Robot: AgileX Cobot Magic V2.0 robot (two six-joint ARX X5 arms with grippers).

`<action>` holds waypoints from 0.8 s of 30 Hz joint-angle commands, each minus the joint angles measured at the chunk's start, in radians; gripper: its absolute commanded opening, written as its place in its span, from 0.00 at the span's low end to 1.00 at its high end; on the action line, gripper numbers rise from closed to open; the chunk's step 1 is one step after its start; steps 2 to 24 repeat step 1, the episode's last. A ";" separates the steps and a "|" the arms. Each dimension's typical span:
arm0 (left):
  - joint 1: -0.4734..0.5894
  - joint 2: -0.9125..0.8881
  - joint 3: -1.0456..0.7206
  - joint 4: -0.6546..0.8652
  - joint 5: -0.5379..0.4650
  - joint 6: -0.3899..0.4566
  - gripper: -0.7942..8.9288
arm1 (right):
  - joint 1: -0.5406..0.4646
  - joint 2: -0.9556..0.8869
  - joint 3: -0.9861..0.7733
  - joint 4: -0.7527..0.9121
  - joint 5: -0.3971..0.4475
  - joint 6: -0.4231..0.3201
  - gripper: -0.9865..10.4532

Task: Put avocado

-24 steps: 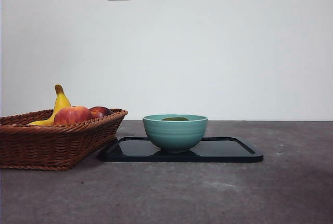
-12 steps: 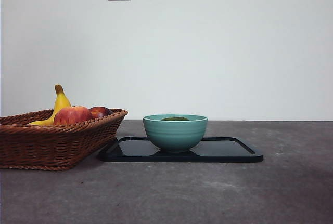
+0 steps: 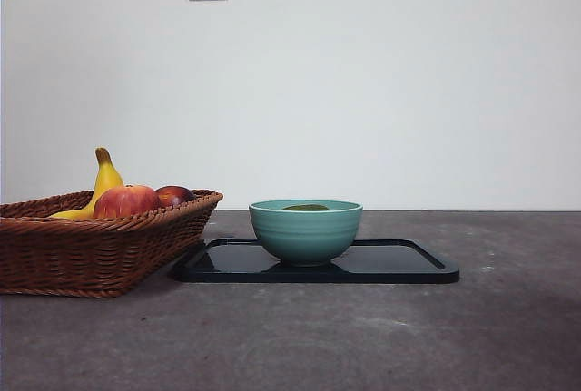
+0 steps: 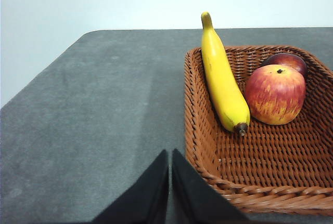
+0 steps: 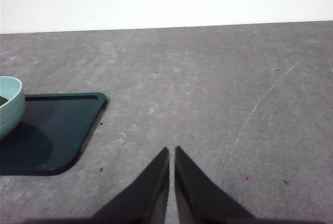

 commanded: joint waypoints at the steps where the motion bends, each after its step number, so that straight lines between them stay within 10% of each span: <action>1: 0.002 -0.002 -0.021 -0.007 0.000 -0.005 0.09 | 0.000 -0.003 -0.006 0.006 0.000 0.011 0.09; 24: 0.002 -0.002 -0.021 -0.007 0.000 -0.005 0.09 | 0.000 -0.003 -0.006 0.006 0.000 0.011 0.09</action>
